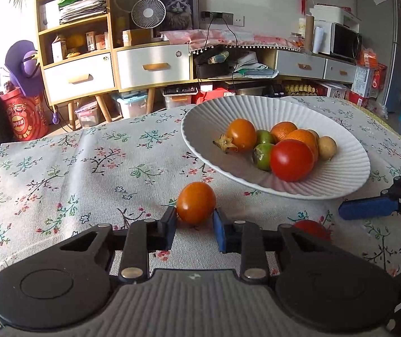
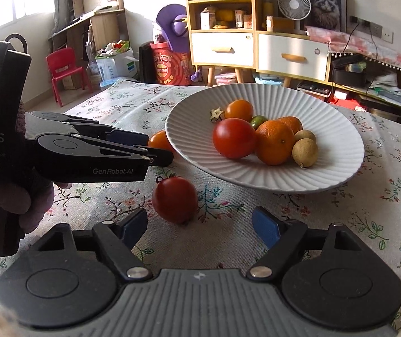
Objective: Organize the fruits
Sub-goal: 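Grasp a small orange tomato with the left tool while the right tool grasps a red tomato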
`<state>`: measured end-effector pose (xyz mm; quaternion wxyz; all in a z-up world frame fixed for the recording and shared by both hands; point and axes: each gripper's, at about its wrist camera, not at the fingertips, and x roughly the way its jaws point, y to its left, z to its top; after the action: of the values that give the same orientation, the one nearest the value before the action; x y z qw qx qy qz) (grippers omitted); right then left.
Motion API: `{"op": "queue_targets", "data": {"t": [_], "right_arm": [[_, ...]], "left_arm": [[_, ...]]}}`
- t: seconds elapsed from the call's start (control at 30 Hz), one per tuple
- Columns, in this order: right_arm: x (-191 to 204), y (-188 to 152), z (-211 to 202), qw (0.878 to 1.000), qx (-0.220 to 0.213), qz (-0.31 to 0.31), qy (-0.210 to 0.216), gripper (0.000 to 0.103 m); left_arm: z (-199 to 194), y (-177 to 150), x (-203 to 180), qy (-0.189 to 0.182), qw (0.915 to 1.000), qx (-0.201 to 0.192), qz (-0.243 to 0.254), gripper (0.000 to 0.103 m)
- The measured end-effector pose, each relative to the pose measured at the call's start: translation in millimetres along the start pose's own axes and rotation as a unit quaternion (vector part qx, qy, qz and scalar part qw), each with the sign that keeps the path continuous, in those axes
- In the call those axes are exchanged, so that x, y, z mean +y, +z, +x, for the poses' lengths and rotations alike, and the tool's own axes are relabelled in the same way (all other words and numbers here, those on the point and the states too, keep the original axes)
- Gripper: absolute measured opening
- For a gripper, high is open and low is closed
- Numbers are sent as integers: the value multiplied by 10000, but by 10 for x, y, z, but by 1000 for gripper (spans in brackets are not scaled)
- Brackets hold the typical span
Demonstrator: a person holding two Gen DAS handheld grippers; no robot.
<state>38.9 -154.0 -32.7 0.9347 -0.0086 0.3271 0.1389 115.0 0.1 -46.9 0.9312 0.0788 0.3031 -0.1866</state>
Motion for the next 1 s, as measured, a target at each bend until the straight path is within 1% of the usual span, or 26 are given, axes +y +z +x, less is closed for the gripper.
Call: {"op": "queue_targets", "data": {"t": [0.07,0.13,0.2,0.3,0.4,0.43,0.47,0.5,0.53,0.57,0.63,0.7,0.93,0.97,1.0], "right_arm": [[13,11,12,10000,-2,-44,9,72],[32,18,24,10000,10,-98,10,68],[41,18,28,9999,4,-134,13,64],[51,44,39,9999,2,-152,41,58],[54,57,34,9998,-17,-184,106,48],[58,60,33,9997,-17,-206,139,42],[63,61,32,9996,-12,-225,161,39],[75,58,31,9995,-8,-245,190,32],[85,54,28,9994,-10,-264,204,32],[89,52,24,9993,-9,-281,236,32],[91,43,9,9991,-14,-328,277,32],[93,38,2,9990,-18,-369,269,32],[37,49,8,9995,-2,-211,251,32],[30,54,14,9995,1,-170,254,32],[24,59,17,9996,4,-139,256,32]], "left_arm": [[-20,1,16,-9,10000,30,-43,18],[-45,-4,31,-10,10000,54,-79,9],[-69,-10,53,-8,9999,80,-134,5],[-111,-22,87,-9,9997,104,-204,5],[-140,-32,109,-45,9997,113,-227,6],[-138,-34,121,-59,9996,118,-244,7],[-137,-35,128,-61,9996,99,-268,7],[-131,-35,134,-75,9995,85,-288,11],[-117,-31,126,-82,9995,82,-309,18],[-104,-24,121,-70,9995,70,-312,22],[-76,-10,96,-16,9997,31,-260,42],[-35,14,70,53,9998,-8,-175,47],[93,85,38,32,9999,-11,-133,47],[109,77,39,13,9999,33,-114,45],[116,78,35,-5,9999,40,-102,38]]}}
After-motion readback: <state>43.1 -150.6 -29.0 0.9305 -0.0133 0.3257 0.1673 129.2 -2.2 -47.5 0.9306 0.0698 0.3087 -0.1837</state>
